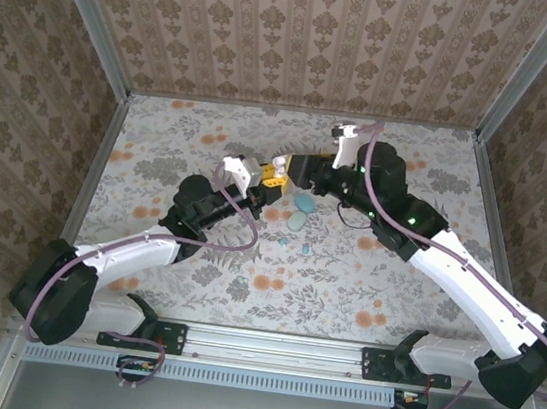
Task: Insert wireless bluetooth earbuds into charging case
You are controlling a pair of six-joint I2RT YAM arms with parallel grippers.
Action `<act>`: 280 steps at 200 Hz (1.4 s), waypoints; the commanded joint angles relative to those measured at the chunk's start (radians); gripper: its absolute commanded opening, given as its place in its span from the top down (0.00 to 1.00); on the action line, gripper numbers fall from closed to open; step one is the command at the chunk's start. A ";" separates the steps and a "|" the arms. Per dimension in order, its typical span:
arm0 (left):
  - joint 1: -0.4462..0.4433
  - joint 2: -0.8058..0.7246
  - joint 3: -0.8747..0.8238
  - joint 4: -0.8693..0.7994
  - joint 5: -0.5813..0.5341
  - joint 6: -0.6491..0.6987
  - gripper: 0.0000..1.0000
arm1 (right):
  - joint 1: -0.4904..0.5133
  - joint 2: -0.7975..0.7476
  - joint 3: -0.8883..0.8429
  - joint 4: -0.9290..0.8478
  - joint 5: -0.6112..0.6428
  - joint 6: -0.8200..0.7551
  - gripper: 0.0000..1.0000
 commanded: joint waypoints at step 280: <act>-0.001 -0.125 0.071 -0.164 0.155 0.122 0.81 | -0.389 0.311 0.370 -0.447 -0.666 0.117 0.36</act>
